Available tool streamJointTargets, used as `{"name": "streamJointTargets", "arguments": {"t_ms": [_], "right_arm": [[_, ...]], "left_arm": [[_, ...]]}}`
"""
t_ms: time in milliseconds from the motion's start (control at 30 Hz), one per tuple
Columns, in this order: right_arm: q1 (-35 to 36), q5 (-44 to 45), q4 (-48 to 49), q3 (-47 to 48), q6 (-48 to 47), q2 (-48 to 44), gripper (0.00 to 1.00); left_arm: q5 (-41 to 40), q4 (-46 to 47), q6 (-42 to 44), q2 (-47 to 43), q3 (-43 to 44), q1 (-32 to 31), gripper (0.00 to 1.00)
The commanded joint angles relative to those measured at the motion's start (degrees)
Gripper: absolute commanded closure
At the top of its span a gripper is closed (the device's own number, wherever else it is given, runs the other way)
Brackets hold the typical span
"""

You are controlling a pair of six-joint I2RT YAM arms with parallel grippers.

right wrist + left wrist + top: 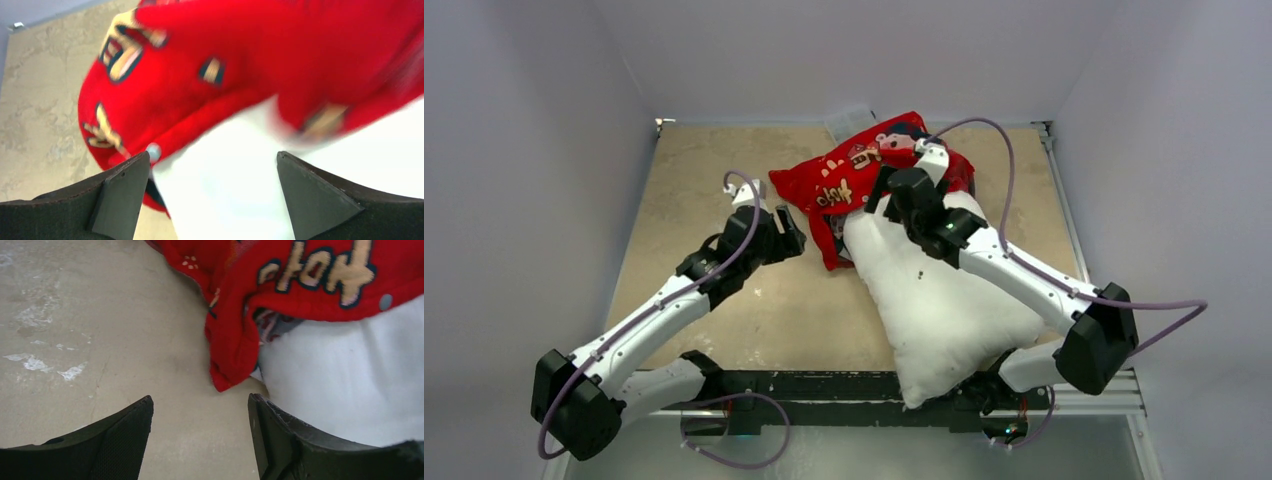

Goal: Remove the pillowcase from the pillow

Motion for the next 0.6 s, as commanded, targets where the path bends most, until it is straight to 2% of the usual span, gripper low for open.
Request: {"name": "streamJointTargets", "arguments": {"t_ms": [0,133,267,400,567], "right_arm": [[6.5,9.8,-17.0,4.8,14.0,2.2,0.01],[11.3,15.1,-25.1,10.9,19.9,4.1,0.01],[13.3,13.4,-25.3,13.2,17.2,5.7,0.01],[12.9,14.3,-25.6,9.4,18.6,7.8,0.01],[6.5,16.7,-25.6,7.9,20.9,10.3,0.01]], "left_arm": [[8.6,6.1,-0.2,-1.0,-2.9,5.4,0.32],[9.0,6.5,-0.5,-1.4,-4.6,6.0,0.31],[8.4,5.7,-0.4,-2.9,-5.6,6.3,0.31],[6.6,4.3,-0.1,-5.5,-6.3,6.4,0.31],[5.7,2.0,0.8,-7.3,-6.2,6.5,0.31]]}}
